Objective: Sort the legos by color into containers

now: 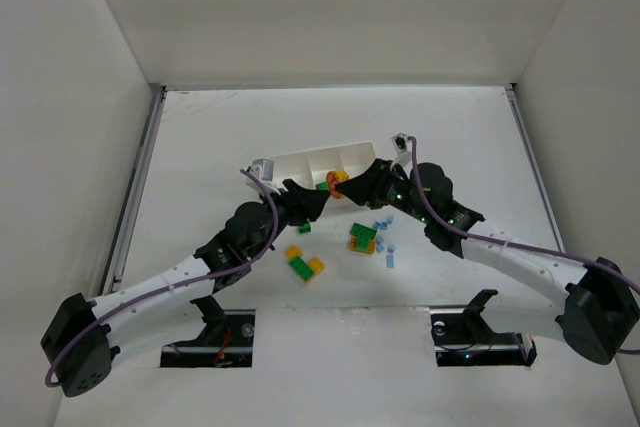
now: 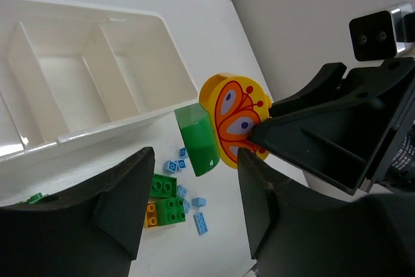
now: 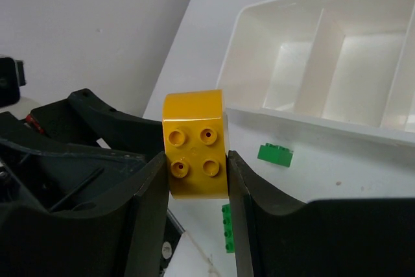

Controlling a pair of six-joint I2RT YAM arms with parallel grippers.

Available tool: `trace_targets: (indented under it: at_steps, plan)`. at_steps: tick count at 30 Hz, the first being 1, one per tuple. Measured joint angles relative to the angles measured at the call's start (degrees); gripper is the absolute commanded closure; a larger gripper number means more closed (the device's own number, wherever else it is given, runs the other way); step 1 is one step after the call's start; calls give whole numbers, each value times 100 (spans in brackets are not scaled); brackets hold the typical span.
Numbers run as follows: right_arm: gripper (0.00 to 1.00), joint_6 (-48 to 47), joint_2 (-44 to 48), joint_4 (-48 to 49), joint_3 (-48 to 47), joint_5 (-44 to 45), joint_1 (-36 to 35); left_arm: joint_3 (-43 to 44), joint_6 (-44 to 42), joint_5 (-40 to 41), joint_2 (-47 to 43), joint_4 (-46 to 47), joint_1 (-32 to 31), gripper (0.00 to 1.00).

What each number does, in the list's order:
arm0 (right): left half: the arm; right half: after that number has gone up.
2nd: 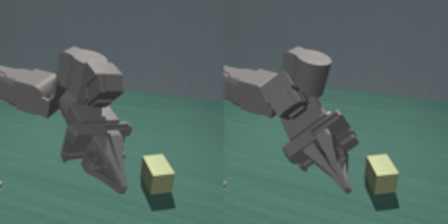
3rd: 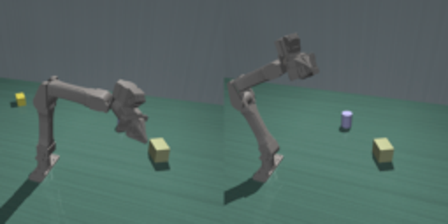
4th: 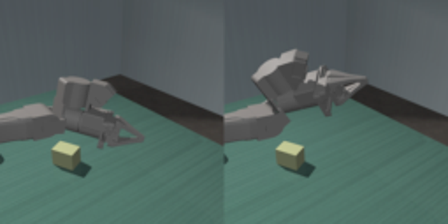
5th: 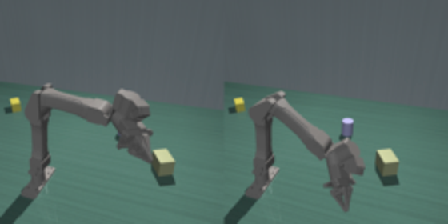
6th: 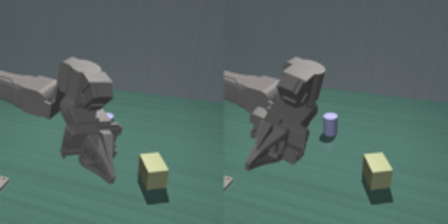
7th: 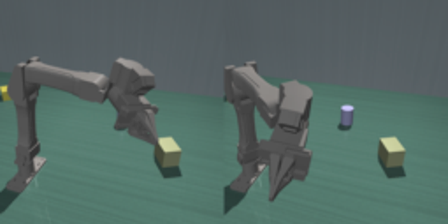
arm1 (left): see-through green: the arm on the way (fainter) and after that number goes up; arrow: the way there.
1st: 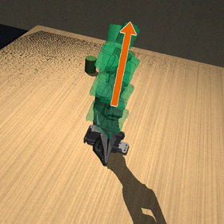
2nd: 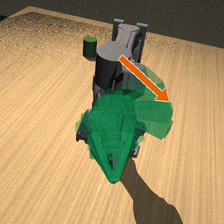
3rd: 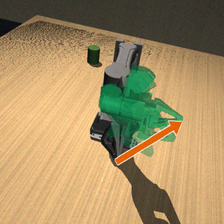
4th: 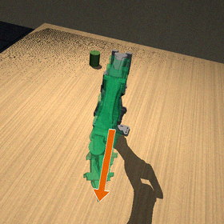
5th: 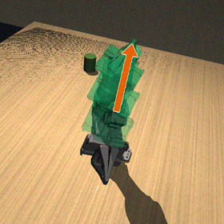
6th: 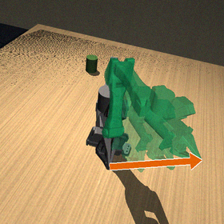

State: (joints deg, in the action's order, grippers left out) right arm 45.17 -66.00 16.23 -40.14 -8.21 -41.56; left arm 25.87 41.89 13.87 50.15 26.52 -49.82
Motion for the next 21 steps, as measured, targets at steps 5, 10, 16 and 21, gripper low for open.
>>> trace_targets:
  at_steps: [5,10,16,21]
  plan:
    - [78,201,-11,254,122,-181,26,4,59,-4,238,216,4,60]
    - [78,295,-37,376,214,-219,33,9,107,-17,391,417,4,75]
    - [78,332,-42,496,256,-238,61,9,155,70,422,566,9,91]
    - [79,426,-42,662,286,-271,114,0,170,136,413,719,9,95]
